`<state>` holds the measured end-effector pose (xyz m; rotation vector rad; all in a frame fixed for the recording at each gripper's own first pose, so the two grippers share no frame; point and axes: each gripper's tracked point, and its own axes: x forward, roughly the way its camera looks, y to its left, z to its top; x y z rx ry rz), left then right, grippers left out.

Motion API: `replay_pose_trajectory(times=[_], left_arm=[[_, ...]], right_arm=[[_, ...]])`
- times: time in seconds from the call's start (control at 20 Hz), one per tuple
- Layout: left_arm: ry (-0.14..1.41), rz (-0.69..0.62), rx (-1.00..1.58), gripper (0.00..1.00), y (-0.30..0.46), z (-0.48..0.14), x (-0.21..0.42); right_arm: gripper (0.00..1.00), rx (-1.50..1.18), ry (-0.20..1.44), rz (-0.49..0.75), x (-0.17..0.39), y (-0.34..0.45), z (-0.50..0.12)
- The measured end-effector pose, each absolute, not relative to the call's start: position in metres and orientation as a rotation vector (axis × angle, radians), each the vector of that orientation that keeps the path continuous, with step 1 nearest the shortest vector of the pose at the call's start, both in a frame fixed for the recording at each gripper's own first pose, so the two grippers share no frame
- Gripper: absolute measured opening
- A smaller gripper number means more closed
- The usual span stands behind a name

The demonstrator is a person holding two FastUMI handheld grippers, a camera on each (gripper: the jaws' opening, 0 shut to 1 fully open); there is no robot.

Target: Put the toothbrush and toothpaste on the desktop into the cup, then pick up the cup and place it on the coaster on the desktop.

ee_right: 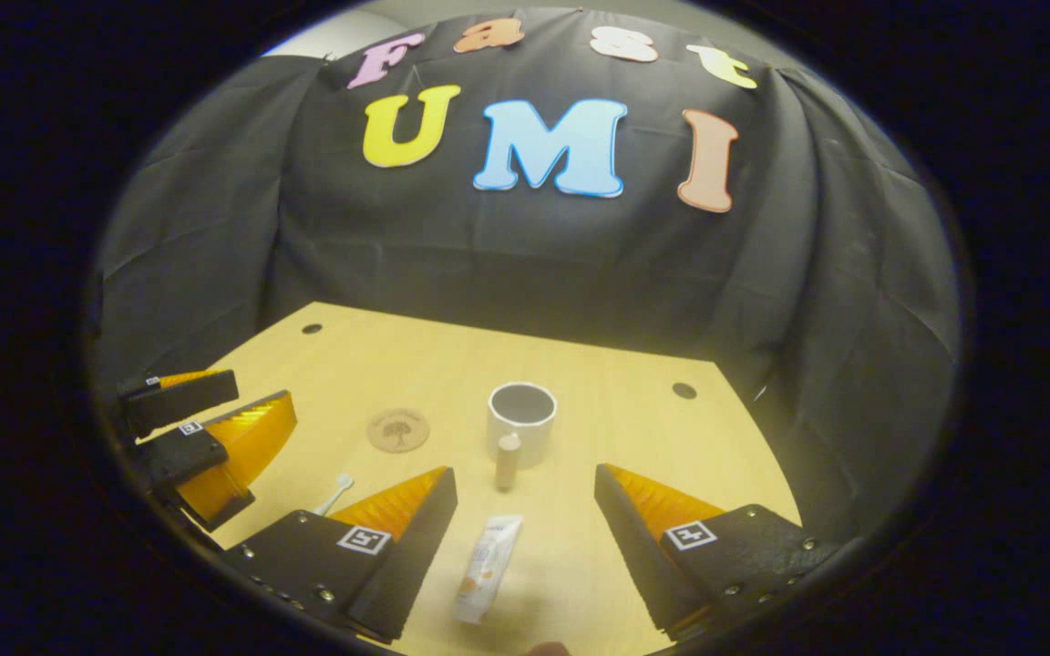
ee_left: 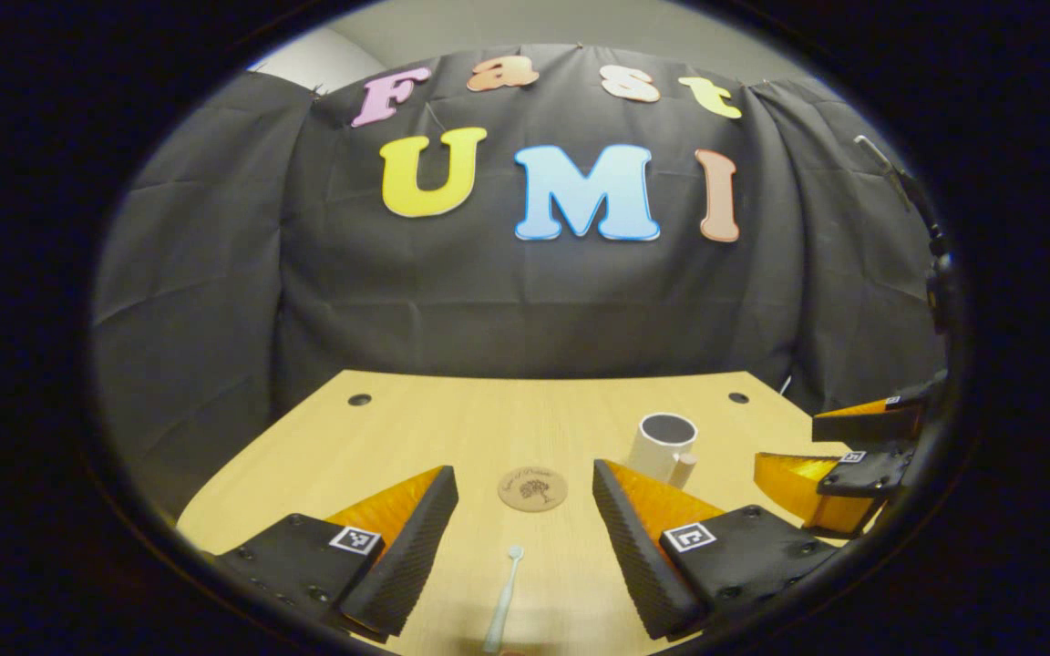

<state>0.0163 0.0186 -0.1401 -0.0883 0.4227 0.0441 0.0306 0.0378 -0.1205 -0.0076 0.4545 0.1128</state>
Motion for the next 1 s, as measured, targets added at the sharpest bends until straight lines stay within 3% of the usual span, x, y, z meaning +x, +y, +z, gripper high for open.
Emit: replay_pose_trajectory(times=[0.3,1.0], left_arm=[[0.641,0.035,-0.071,0.97,0.019,-0.198,0.015],[1.097,0.002,-0.09,0.98,0.013,-0.293,-0.016]], right_arm=[[0.94,0.027,0.658,0.16,0.032,0.052,-0.166],[0.93,0.082,0.893,0.207,0.042,0.07,-0.227]])
